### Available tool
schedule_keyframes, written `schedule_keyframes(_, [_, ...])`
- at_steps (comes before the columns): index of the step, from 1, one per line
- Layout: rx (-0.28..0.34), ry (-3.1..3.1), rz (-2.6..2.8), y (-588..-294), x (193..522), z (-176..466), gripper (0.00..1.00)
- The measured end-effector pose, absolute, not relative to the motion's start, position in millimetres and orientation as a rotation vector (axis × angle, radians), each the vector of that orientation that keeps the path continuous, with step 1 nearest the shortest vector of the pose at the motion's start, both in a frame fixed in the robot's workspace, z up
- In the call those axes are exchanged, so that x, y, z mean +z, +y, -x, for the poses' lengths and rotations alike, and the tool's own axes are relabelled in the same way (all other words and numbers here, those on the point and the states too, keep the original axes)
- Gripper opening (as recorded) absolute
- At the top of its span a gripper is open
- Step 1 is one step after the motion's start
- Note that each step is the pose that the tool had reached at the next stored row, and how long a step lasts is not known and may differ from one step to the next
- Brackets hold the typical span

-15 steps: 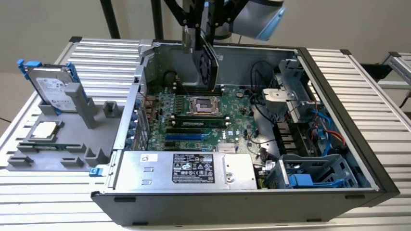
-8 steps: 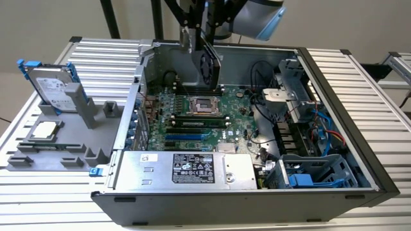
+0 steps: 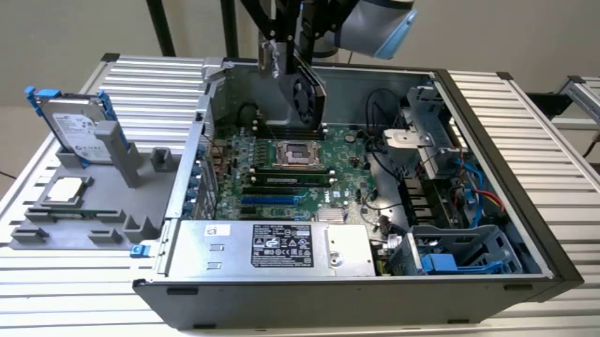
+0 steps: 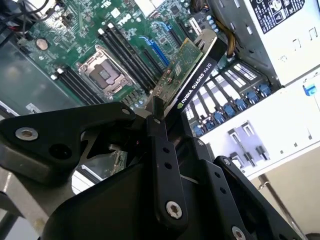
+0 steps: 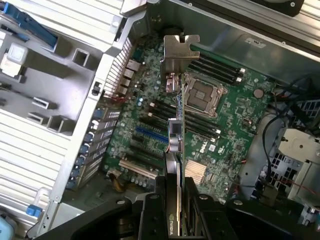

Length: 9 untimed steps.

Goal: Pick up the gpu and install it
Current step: 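Insert the gpu into the slot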

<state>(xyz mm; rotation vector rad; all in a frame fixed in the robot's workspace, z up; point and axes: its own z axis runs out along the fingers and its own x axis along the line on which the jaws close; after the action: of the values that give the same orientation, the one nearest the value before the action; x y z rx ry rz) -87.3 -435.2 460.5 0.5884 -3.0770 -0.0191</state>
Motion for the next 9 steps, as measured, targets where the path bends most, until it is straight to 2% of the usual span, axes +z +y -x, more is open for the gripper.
schedule_keyframes(9, [-0.019, -3.053, -0.702, -435.2, 460.5, 87.3, 0.00])
